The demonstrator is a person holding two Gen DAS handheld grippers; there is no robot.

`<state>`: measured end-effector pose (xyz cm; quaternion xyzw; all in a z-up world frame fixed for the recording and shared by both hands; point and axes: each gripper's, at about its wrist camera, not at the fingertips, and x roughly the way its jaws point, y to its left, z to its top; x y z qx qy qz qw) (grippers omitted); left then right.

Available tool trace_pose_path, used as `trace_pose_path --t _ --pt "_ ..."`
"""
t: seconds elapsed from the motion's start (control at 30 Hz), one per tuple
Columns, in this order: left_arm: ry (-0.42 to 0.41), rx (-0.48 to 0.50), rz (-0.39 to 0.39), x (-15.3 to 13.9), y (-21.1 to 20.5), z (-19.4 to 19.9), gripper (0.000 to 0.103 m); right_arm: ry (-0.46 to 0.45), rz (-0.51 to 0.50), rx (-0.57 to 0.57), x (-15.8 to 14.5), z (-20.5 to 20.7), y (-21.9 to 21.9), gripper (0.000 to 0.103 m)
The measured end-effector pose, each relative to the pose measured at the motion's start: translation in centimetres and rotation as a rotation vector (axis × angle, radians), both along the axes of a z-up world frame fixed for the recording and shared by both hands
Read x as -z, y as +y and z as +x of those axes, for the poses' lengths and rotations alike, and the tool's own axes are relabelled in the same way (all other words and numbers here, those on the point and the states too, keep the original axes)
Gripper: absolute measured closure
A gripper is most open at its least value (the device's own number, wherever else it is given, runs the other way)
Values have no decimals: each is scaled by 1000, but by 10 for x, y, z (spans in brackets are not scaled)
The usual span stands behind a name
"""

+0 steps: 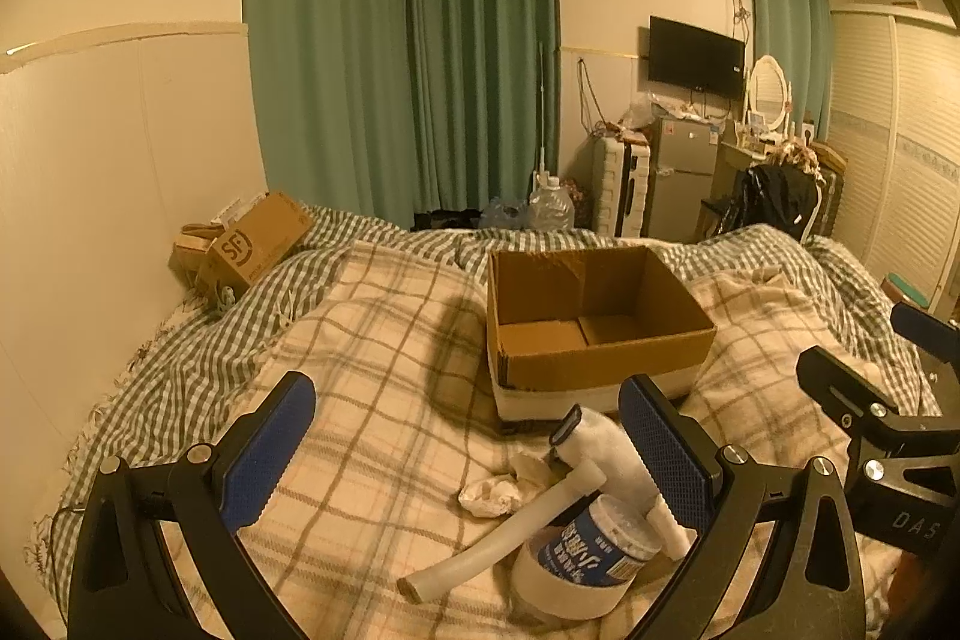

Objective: Organize objects
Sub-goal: 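Move both tools toward the items lying beside the cardboard box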

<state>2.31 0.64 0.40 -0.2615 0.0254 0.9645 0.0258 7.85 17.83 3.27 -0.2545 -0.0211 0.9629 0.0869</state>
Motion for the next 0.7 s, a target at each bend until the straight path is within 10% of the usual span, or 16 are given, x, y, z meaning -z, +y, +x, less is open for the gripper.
trace_pose_path --t 0.5,0.6,0.7 --pt "-327 61 -173 122 -1 -20 10 -171 -16 -8 53 -27 15 0" --pt "-352 81 -158 132 -4 -23 22 -210 -15 -19 64 -31 13 0" --pt "-360 119 -147 136 -1 -21 66 -246 -16 -34 73 -31 10 0"
